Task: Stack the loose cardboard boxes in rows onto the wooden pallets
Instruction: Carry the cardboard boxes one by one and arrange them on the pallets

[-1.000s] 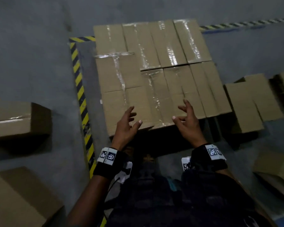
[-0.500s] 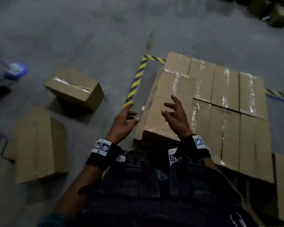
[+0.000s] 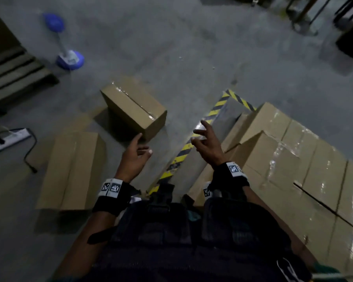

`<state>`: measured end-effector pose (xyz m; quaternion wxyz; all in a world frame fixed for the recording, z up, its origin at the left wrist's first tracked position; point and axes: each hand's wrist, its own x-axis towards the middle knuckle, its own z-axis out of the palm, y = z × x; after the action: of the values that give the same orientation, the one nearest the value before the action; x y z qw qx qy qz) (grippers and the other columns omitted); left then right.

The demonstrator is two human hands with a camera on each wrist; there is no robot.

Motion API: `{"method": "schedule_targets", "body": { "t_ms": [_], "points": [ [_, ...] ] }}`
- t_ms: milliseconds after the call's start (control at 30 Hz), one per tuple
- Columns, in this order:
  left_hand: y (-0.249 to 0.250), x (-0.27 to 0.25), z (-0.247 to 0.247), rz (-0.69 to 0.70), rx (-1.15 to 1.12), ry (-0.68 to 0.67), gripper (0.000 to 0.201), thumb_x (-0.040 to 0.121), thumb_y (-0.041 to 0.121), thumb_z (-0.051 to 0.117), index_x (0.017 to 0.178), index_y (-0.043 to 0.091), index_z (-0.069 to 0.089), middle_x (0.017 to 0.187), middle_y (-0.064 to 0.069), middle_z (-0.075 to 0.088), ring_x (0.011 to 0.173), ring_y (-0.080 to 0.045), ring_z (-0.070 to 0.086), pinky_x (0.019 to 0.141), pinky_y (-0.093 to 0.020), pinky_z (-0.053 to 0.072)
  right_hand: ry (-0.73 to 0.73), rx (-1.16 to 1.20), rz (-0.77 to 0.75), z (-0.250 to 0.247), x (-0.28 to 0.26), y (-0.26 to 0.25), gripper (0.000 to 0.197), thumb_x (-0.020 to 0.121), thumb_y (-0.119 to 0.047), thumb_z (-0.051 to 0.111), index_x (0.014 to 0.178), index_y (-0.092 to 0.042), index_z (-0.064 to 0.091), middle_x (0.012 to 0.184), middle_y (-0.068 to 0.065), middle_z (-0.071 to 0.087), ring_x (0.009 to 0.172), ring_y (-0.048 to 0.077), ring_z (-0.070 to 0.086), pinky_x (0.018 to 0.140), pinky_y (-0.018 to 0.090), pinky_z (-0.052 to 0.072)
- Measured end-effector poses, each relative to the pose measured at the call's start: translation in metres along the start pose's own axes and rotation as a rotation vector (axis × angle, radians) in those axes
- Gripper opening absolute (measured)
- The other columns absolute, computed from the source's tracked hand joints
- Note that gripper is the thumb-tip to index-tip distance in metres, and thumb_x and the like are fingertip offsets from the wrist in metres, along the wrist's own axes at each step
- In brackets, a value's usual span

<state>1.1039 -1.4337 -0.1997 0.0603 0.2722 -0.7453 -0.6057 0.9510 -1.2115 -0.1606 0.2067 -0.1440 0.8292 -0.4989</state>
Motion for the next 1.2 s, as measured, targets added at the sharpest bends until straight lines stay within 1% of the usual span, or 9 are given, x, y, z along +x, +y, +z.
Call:
{"method": "schedule_targets", "body": {
  "t_ms": [67, 267, 400, 500, 700, 833, 933, 1067, 1200],
  "points": [
    [-0.001, 0.025, -0.024, -0.025, 0.008, 0.023, 0.073, 0.089, 0.016, 0.069, 0.151, 0.021, 0.03, 0.11, -0.004, 0.066, 0.099, -0.011, 0.064, 0.09, -0.032, 0.052, -0.013, 0.014, 0.002, 0.02, 0.034, -0.013, 0.069, 0.093, -0.025, 0.066, 0.15, -0.028, 0.027, 0.132, 0.005, 0.058, 0.091, 0.019, 0.07, 0.073, 0.032, 0.055],
    [-0.002, 0.114, -0.08, -0.098, 0.061, 0.006, 0.077, 0.09, 0.014, 0.067, 0.153, 0.021, 0.024, 0.109, -0.002, 0.064, 0.102, -0.016, 0.062, 0.09, -0.032, 0.049, -0.089, -0.03, 0.048, 0.061, 0.147, -0.041, 0.069, 0.094, -0.025, 0.065, 0.15, -0.027, 0.025, 0.129, 0.003, 0.057, 0.095, 0.021, 0.07, 0.076, 0.035, 0.055],
    [-0.007, 0.173, -0.097, -0.17, 0.115, -0.014, 0.078, 0.091, 0.016, 0.066, 0.154, 0.025, 0.02, 0.108, 0.0, 0.063, 0.105, -0.016, 0.061, 0.09, -0.033, 0.049, -0.216, -0.159, 0.034, 0.069, 0.238, -0.046, 0.072, 0.092, -0.038, 0.064, 0.15, -0.03, 0.023, 0.132, 0.006, 0.058, 0.098, 0.025, 0.069, 0.082, 0.047, 0.056],
    [-0.014, 0.229, -0.107, -0.204, 0.228, -0.051, 0.079, 0.091, 0.019, 0.067, 0.154, 0.027, 0.019, 0.108, -0.001, 0.063, 0.103, -0.018, 0.062, 0.093, -0.038, 0.05, -0.282, -0.225, 0.043, 0.078, 0.325, -0.047, 0.068, 0.095, -0.028, 0.061, 0.152, -0.022, 0.023, 0.133, 0.01, 0.058, 0.099, 0.028, 0.067, 0.087, 0.051, 0.054],
    [-0.031, 0.333, -0.122, -0.331, 0.479, -0.173, 0.083, 0.09, 0.022, 0.067, 0.155, 0.024, 0.015, 0.121, -0.012, 0.064, 0.104, -0.027, 0.064, 0.086, -0.03, 0.047, -0.365, -0.277, 0.107, 0.112, 0.473, -0.041, 0.069, 0.095, -0.027, 0.062, 0.151, -0.019, 0.023, 0.134, 0.014, 0.058, 0.104, 0.034, 0.065, 0.086, 0.048, 0.055],
    [-0.061, 0.421, -0.119, -0.415, 0.452, -0.16, 0.086, 0.09, 0.022, 0.067, 0.155, 0.025, 0.012, 0.116, -0.011, 0.065, 0.102, -0.028, 0.064, 0.09, -0.04, 0.051, -0.428, -0.362, 0.137, 0.149, 0.561, -0.022, 0.067, 0.096, -0.022, 0.061, 0.151, -0.016, 0.024, 0.137, 0.015, 0.056, 0.108, 0.032, 0.063, 0.084, 0.032, 0.047],
    [-0.09, 0.478, -0.109, -0.492, 0.367, -0.096, 0.087, 0.09, 0.017, 0.067, 0.156, 0.024, 0.011, 0.112, -0.011, 0.064, 0.101, -0.03, 0.063, 0.091, -0.044, 0.051, -0.435, -0.381, 0.206, 0.178, 0.606, 0.002, 0.068, 0.095, -0.022, 0.061, 0.152, -0.017, 0.023, 0.14, 0.014, 0.053, 0.114, 0.032, 0.061, 0.094, 0.039, 0.049],
    [-0.14, 0.545, -0.094, -0.577, 0.247, -0.038, 0.091, 0.091, 0.017, 0.066, 0.156, 0.025, 0.003, 0.123, -0.014, 0.06, 0.106, -0.032, 0.061, 0.094, -0.05, 0.05, -0.476, -0.412, 0.197, 0.221, 0.655, 0.043, 0.072, 0.094, -0.022, 0.063, 0.153, -0.012, 0.023, 0.147, 0.017, 0.043, 0.127, 0.032, 0.051, 0.104, 0.049, 0.045],
    [-0.203, 0.6, -0.073, -0.642, 0.171, -0.018, 0.092, 0.091, 0.014, 0.066, 0.156, 0.025, 0.002, 0.139, -0.015, 0.05, 0.126, -0.033, 0.051, 0.102, -0.052, 0.044, -0.5, -0.501, 0.174, 0.265, 0.694, 0.109, 0.075, 0.092, -0.024, 0.066, 0.152, -0.006, 0.024, 0.151, 0.019, 0.035, 0.137, 0.031, 0.04, 0.111, 0.044, 0.037]
  ]
}}
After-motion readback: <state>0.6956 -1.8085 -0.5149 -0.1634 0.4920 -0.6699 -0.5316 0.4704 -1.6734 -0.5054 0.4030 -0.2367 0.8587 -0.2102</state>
